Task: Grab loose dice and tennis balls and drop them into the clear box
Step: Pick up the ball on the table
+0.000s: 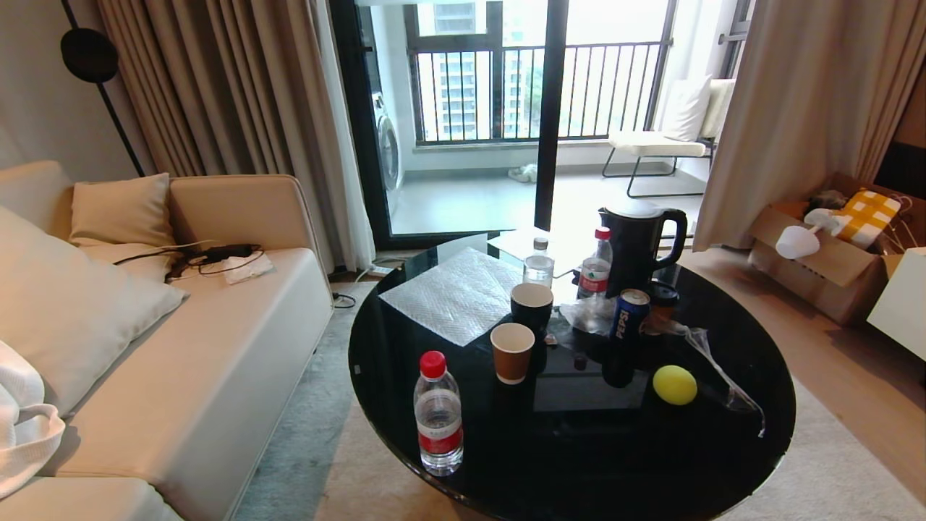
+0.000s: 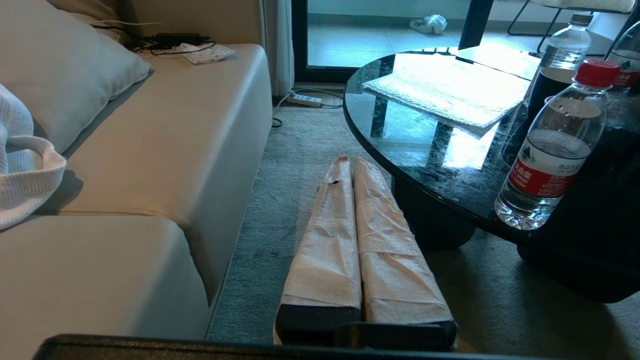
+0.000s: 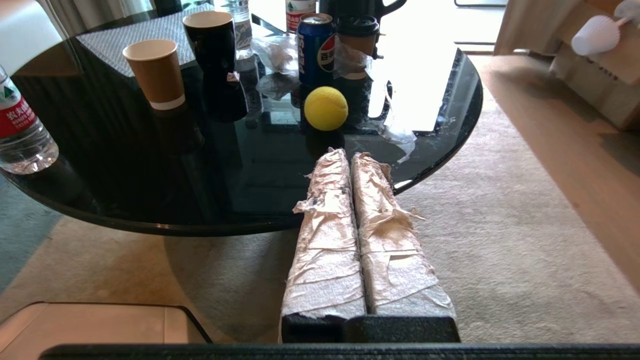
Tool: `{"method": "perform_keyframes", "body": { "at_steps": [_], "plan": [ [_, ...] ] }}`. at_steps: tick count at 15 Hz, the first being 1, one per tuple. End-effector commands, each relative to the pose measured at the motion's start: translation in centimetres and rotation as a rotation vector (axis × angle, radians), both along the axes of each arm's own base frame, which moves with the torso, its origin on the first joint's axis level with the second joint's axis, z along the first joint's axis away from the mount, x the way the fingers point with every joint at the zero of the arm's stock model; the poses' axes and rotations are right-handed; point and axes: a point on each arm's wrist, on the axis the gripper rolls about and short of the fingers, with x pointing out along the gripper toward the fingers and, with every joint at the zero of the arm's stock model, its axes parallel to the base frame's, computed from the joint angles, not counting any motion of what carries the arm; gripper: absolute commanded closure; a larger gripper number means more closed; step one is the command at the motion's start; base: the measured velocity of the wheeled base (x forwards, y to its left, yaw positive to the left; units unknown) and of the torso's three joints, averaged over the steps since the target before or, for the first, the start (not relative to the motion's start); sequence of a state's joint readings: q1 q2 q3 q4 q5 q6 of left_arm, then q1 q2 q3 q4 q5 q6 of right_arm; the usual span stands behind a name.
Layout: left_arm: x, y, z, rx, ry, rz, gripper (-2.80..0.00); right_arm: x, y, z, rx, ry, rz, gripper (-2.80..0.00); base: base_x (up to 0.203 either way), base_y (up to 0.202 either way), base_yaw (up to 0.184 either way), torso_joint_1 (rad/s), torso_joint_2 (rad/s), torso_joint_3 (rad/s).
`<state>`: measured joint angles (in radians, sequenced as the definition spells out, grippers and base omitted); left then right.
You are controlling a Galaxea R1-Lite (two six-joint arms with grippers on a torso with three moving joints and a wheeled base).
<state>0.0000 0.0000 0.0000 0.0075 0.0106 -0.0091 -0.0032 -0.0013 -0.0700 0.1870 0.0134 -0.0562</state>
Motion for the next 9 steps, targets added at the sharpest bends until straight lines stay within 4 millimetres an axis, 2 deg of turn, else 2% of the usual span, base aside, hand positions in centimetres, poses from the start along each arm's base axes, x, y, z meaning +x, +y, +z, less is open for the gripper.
{"method": "perform_keyframes", "body": {
  "at_steps": [1, 9],
  "plan": [
    [0.01, 0.0, -0.04, -0.002, 0.001, 0.0, 0.0, -0.01, 0.0, 0.0, 0.001, 0.001, 0.0, 0.0, 0.0, 0.0, 0.0, 0.0, 0.0, 0.0],
    [0.01, 0.0, -0.04, -0.002, 0.002, 0.0, 0.0, 0.01, 0.0, -0.03, 0.001, 0.001, -0.001, 0.0, 0.0, 0.0, 0.0, 0.0, 0.0, 0.0]
  ]
}}
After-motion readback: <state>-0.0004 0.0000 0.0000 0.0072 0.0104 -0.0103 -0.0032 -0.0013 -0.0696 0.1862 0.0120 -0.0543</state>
